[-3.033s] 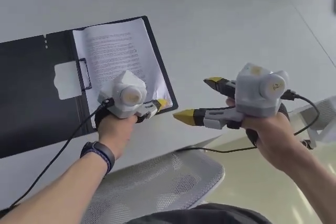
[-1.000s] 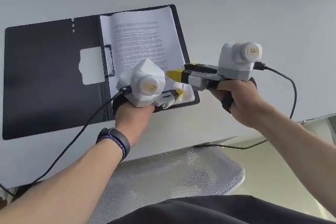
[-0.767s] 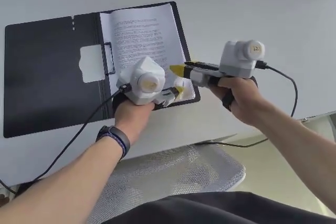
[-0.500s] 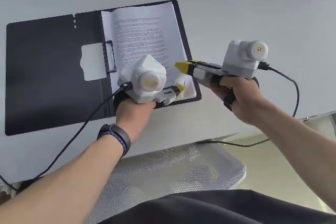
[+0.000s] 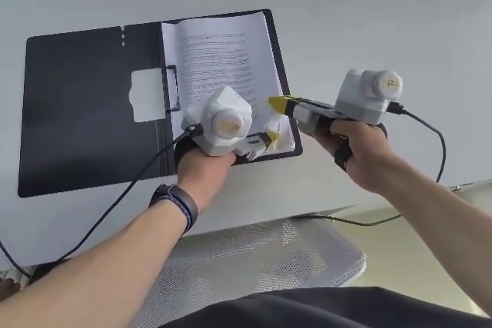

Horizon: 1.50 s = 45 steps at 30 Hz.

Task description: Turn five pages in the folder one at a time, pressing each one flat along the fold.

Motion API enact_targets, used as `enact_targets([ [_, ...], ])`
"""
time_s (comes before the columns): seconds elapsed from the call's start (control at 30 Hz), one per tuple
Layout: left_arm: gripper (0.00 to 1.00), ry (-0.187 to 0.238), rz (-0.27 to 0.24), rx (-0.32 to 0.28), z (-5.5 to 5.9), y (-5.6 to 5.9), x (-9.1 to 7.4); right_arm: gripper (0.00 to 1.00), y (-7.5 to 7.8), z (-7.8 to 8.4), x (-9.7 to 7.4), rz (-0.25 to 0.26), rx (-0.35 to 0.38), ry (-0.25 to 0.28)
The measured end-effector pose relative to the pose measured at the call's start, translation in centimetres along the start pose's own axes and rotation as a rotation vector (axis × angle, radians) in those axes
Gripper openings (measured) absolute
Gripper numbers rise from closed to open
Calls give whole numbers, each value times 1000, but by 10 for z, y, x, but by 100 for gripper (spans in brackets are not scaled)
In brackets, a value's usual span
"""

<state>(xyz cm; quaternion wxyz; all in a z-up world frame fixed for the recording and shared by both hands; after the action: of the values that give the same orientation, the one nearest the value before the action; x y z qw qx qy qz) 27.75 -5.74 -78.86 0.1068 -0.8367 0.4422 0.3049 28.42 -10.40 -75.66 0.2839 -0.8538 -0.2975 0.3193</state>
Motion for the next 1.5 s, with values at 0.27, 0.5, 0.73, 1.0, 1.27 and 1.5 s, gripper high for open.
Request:
enact_targets([
  [0.27, 64, -9, 20, -49, -3, 2, -3, 1, -3, -5, 3, -5, -13, -6],
  [0.5, 70, -15, 22, -27, -5, 1, -15, 0, -6, -9, 2, -14, -4, 8],
  [0.73, 73, 8, 10, -18, -15, -10, -35, 0, -16, -18, 2, -24, -6, 23],
  [1.0, 77, 61, -26, -35, -28, -27, -64, 0, -33, -30, 4, -55, -14, 51],
  [1.27, 78, 96, -59, -56, -29, -46, -89, 0, -58, -40, 9, -102, -75, 48],
  [1.5, 80, 130, -65, -69, -32, -55, -113, 0, -73, -49, 14, -137, -96, 63],
])
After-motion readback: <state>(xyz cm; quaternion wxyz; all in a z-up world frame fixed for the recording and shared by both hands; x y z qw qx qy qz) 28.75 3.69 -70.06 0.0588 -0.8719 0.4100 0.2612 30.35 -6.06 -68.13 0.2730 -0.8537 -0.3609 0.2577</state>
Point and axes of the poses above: the centre of the closed fingertips' face, and the gripper's own axes: x roughly forward along the fingers, y roughly to its right, z roughly out of its underside, the point moved 3 cm from there along -x, roughly backward along the fingers, and after that the axes turned 1 degree about -x, right-handed, at the moved point
